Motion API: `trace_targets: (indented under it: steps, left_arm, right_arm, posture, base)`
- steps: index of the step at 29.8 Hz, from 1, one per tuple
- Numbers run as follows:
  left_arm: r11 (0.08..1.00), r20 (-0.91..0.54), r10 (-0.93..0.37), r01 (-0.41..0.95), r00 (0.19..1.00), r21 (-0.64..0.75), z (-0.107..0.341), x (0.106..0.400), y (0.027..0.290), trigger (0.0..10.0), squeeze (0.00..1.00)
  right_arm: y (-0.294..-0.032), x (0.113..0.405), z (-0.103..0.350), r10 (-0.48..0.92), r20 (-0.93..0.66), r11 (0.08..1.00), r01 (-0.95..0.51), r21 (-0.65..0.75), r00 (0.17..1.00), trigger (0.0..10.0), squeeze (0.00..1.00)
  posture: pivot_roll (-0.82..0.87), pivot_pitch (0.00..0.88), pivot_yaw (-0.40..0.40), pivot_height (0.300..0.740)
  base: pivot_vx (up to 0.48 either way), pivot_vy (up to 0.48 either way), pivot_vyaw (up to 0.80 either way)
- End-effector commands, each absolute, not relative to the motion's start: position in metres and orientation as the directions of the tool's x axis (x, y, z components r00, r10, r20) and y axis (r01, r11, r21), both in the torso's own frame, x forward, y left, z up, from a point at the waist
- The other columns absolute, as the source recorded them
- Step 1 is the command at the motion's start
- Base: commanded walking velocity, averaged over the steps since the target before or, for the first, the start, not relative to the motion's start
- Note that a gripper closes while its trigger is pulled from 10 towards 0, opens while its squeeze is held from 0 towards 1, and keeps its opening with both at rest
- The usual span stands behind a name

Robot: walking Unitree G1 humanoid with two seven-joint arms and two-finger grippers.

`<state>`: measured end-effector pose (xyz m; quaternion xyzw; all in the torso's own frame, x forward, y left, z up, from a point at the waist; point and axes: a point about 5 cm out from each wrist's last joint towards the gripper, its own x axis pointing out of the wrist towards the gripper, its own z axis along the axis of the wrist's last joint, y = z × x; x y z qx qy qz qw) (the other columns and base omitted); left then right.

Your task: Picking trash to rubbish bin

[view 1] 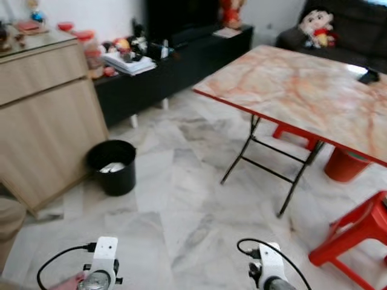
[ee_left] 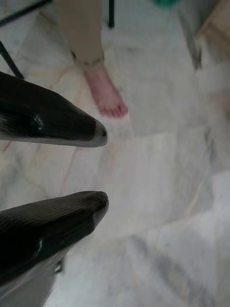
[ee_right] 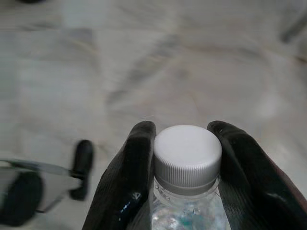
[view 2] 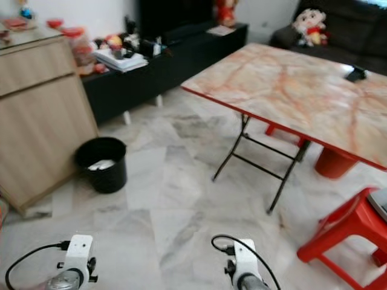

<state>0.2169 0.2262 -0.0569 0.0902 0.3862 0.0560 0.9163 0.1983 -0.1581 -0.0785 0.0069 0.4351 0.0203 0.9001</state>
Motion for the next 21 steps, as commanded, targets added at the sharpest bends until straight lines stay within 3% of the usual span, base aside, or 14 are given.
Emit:
trace_targets:
  steps: [1,10,14,21]
  left_arm:
    - [0.979,-0.704,0.167,-0.032,0.690,0.201,-0.059,0.215,0.223,10.0,0.00]
    - [0.980,-0.710,0.164,-0.034,0.685,0.194,-0.061,0.214,0.219,10.0,0.00]
    - [0.980,-0.700,0.175,-0.052,0.692,0.194,-0.059,0.215,0.220,10.0,0.00]
    - [0.979,-0.694,0.184,-0.064,0.696,0.195,-0.058,0.218,0.220,10.0,0.00]
  right_arm:
    - [-0.166,0.199,-0.077,0.023,-0.778,1.000,-0.023,0.011,0.628,10.0,0.00]
    - [-0.166,0.203,-0.075,0.030,-0.770,0.999,-0.029,0.016,0.638,10.0,0.00]
    - [-0.167,0.208,-0.072,0.030,-0.755,0.999,-0.006,0.034,0.654,10.0,0.00]
    - [-0.168,0.212,-0.070,0.034,-0.747,0.999,-0.005,0.040,0.664,10.0,0.00]
  posture:
    - [0.05,0.000,-0.042,0.740]
    - [0.05,0.000,-0.053,0.740]
    - [0.05,0.002,-0.060,0.740]
    - [0.04,0.022,-0.066,0.740]
  base:
    - [0.000,0.000,0.80]
    - [0.000,0.000,0.77]
    - [0.000,0.000,0.00]
    - [0.372,0.000,0.00]
